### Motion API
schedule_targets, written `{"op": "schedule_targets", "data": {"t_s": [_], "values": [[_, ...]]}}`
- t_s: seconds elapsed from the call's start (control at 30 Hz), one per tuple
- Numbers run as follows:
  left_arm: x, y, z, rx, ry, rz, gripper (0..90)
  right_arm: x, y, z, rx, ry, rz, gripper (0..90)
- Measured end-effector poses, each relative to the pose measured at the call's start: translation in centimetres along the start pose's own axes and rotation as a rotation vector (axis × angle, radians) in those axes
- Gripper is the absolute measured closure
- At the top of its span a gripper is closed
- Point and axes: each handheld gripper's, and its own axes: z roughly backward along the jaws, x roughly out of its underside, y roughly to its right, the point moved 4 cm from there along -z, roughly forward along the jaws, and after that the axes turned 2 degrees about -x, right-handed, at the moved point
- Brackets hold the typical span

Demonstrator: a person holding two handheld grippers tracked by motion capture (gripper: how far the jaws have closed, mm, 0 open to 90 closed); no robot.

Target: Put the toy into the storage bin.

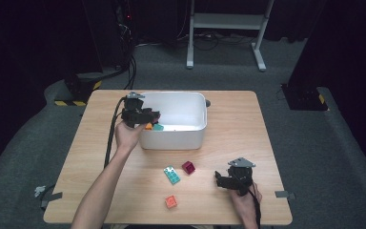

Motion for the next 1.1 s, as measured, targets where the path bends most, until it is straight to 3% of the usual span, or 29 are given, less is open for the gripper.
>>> {"op": "schedule_targets", "data": {"t_s": [0.37,0.63,1.1], "values": [[0.1,-0.7,-0.4,-0.041,-0.004,0.011,57.2,0.0,0.0,0.0,0.0,0.0,0.0,13.7],[0.2,-1.0,-0.5,-0.031,-0.016,0.018,42.6,0.0,0.0,0.0,0.0,0.0,0.0,13.7],[-0.2,0.4,2.6,0.006,0.06,-0.024,34.4,0.0,0.0,0.0,0.0,0.0,0.0,13.7]]}}
